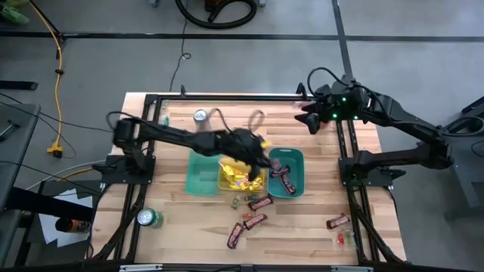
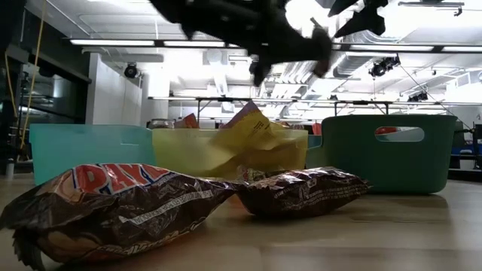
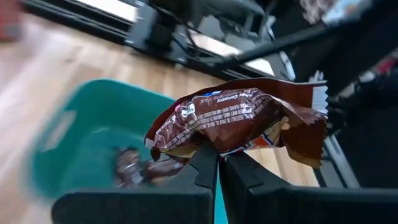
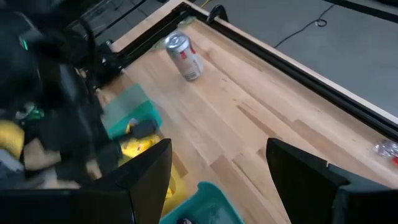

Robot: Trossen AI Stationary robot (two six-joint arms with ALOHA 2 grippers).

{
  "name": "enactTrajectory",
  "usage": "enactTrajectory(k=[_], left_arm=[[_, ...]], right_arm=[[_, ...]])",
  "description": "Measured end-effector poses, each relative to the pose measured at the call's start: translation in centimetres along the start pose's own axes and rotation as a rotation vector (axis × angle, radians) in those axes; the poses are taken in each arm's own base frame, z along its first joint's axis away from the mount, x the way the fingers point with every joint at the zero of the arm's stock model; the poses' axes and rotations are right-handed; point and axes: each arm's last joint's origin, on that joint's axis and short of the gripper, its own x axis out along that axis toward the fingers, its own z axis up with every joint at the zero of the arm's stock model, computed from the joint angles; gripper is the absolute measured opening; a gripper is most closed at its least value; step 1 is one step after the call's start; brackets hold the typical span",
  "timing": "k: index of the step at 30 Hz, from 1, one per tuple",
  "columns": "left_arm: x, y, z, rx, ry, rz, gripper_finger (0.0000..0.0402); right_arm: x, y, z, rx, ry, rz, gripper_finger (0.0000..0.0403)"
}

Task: Sort candy
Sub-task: Put the brown chocolate bar into the blue bin

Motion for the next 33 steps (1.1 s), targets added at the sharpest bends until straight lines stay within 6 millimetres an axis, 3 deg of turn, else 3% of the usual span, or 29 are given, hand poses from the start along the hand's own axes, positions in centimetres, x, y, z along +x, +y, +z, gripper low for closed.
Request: enactTrajectory(k=[4,8,11,15,21,28,33], left_arm=[[4.2,-0.9,-0.5,0.035,0.025,0.007,0.001],[7.0,-0.9,-0.6,0.041,0.052,0.06,0.005],[7.8,-0.9,-0.5,0.032,0.122,0.104,0.0099],[7.4,-1.3,0.0,0.019,0.226,0.172,0.0172],[2.7,-3.0,2.1,-0.095,0.362,0.218,0.0227],[-4.3,-8.6,5.7,0.032,0.172,0.314,0.0227],[-9.8,-10.5,4.5,0.011,0.028,0.397,0.0225]], right_arm=[[0.0,0.5,-0.2,-0.041,0.011,0.02,0.0256],[0.0,0.9,-0.4,-0.094,0.021,0.042,0.0256],[0.0,1.3,-0.6,-0.134,0.03,0.058,0.0256],[-0.1,1.6,-0.9,-0.179,0.044,0.075,0.0256],[-0.1,1.5,-1.5,-0.134,0.1,0.049,0.0256],[0.7,1.3,-3.5,-0.11,0.217,0.032,0.0256],[1.7,2.5,-6.5,-0.134,0.326,0.148,0.0256]])
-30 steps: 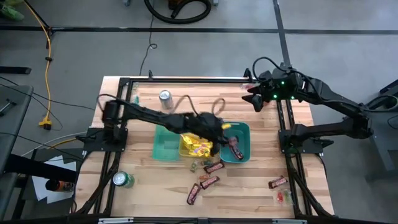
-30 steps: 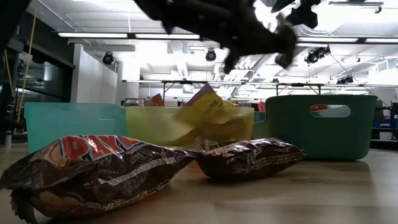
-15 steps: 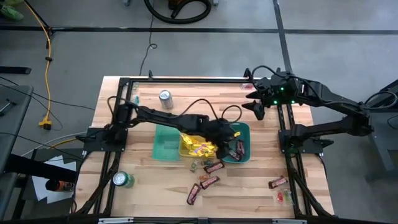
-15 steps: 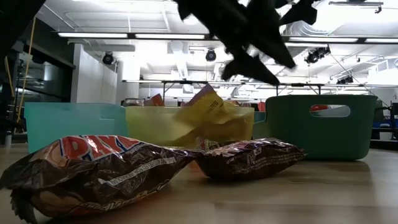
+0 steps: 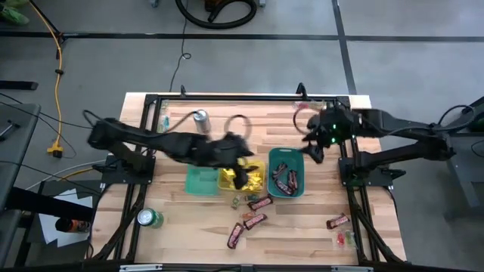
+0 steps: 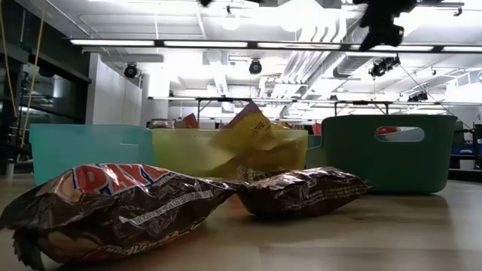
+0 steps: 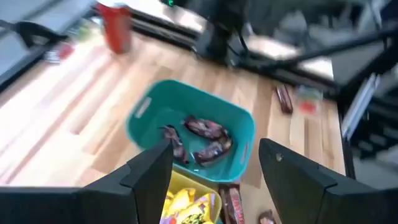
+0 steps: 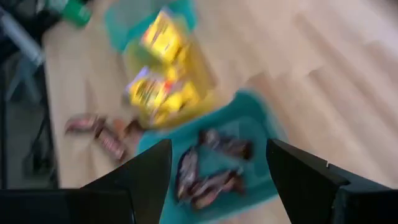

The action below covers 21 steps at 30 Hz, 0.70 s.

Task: Sort candy
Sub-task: Put the brown chocolate bar into the blue bin

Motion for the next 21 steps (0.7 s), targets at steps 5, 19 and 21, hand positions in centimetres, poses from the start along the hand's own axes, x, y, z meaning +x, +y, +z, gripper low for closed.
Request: enactTrajectory(k=[5,19,21], left_arm=[[-4.5,1.1,-3.6,-0.148,-0.119,-0.009,0.0225],[-9.3,3.7,-8.2,-0.166,-0.158,0.0,0.0225],[-9.5,3.9,-8.3,-0.134,-0.143,0.011,0.0225]], right_arm=[[2.5,3.2,-1.8,0.033,-0.011,0.248,0.0256],[13.4,17.9,-4.3,-0.496,0.069,0.28,0.0256],[15.4,19.1,-4.9,-0.56,0.106,0.235,0.0256]])
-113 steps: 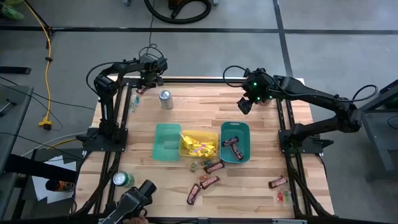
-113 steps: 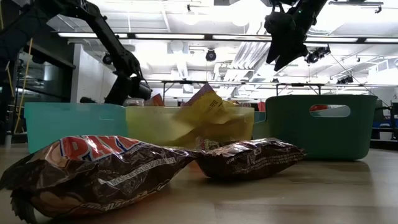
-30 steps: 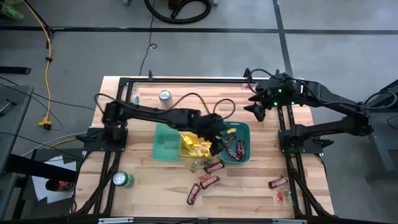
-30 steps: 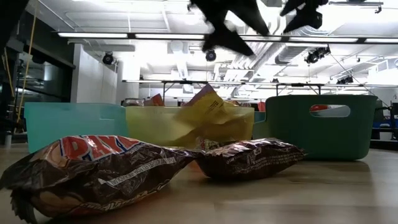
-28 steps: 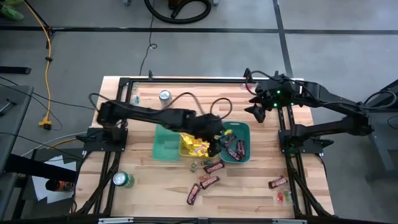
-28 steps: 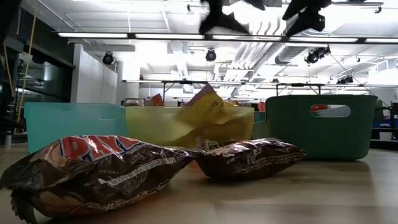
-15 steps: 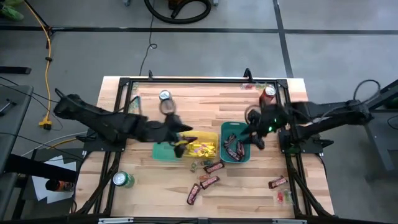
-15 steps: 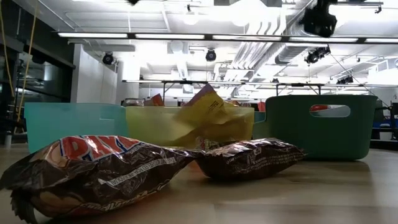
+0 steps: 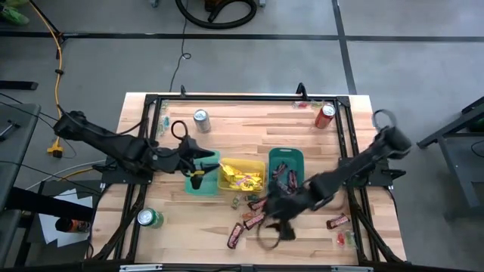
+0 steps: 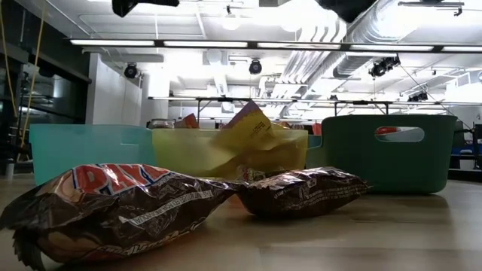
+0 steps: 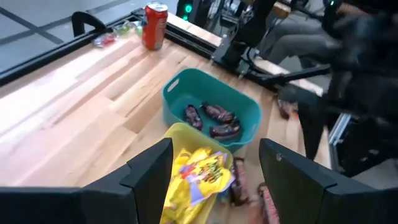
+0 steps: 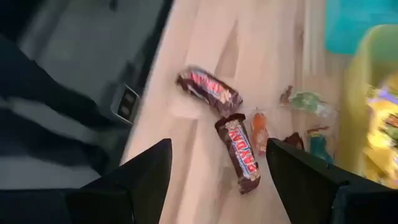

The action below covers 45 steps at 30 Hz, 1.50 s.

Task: Sort candy
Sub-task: Put the brown chocolate bar into the blue bin

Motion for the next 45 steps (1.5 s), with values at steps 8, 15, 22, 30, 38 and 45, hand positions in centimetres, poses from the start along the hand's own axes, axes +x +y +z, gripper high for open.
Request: enactTrajectory(k=[8,15,22,30,38,45], left_arm=[[-0.2,0.3,-0.2,0.081,0.029,0.019,0.0225],[-0.1,0.3,-0.3,0.087,0.037,0.021,0.0225],[-0.1,0.3,-0.3,0.085,0.036,0.02,0.0225],[-0.1,0.3,-0.3,0.084,0.032,0.026,0.0225],[-0.1,0.3,-0.3,0.053,0.028,0.03,0.0225],[-0.1,0.4,-0.2,0.007,0.011,0.053,0.0225]], right_arm=[[7.3,0.0,0.4,-0.059,0.275,-0.191,0.0256],[11.3,0.3,0.6,-0.149,0.372,-0.151,0.0256],[12.9,0.0,-1.1,-0.143,0.472,-0.187,0.025],[12.1,0.2,-1.2,-0.136,0.573,-0.214,0.007],[6.1,1.5,2.5,-0.189,0.526,-0.2,0.0021],[-1.4,-0.5,0.4,-0.06,0.445,-0.379,0.001]])
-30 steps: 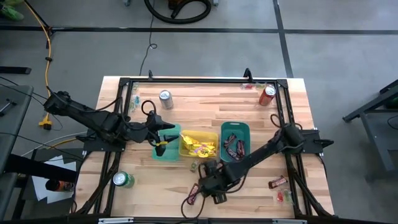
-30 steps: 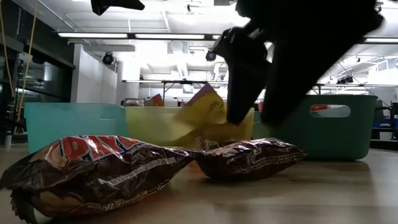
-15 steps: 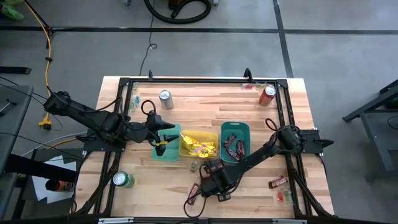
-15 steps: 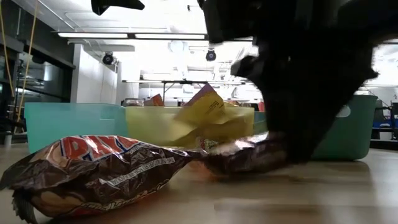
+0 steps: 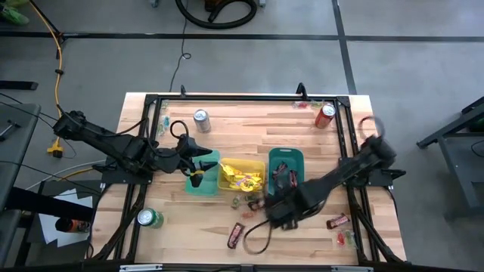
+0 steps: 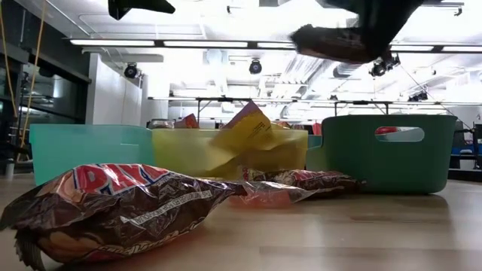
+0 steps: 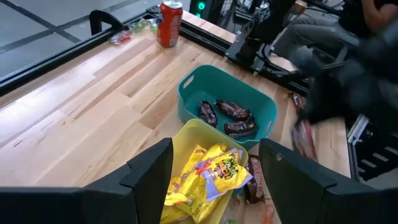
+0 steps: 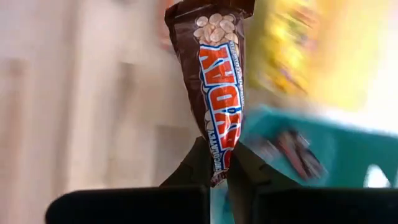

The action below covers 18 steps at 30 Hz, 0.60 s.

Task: Sort candy
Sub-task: Put the brown chocolate bar into the blue bin

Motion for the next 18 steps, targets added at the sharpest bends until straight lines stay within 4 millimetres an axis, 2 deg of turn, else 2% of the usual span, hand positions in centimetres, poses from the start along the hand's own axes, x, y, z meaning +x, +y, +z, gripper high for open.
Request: enactTrajectory(k=[5,9,13,18], left_arm=[[0.0,0.0,0.0,0.0,-0.006,0.009,0.0225],[0.0,0.1,0.1,0.0,-0.025,0.035,0.0225],[0.0,0.1,0.1,0.0,-0.036,0.051,0.0225],[0.0,0.2,0.1,-0.002,-0.044,0.061,0.0225]], right_arm=[[-1.4,-2.9,-5.3,0.299,-0.088,-0.053,0.0007],[-1.3,-4.7,-8.5,0.547,-0.139,-0.052,0.0016],[-0.6,-6.0,-9.6,0.735,-0.182,-0.029,0.0027],[1.2,-7.5,-9.3,0.913,-0.143,0.051,0.0051]])
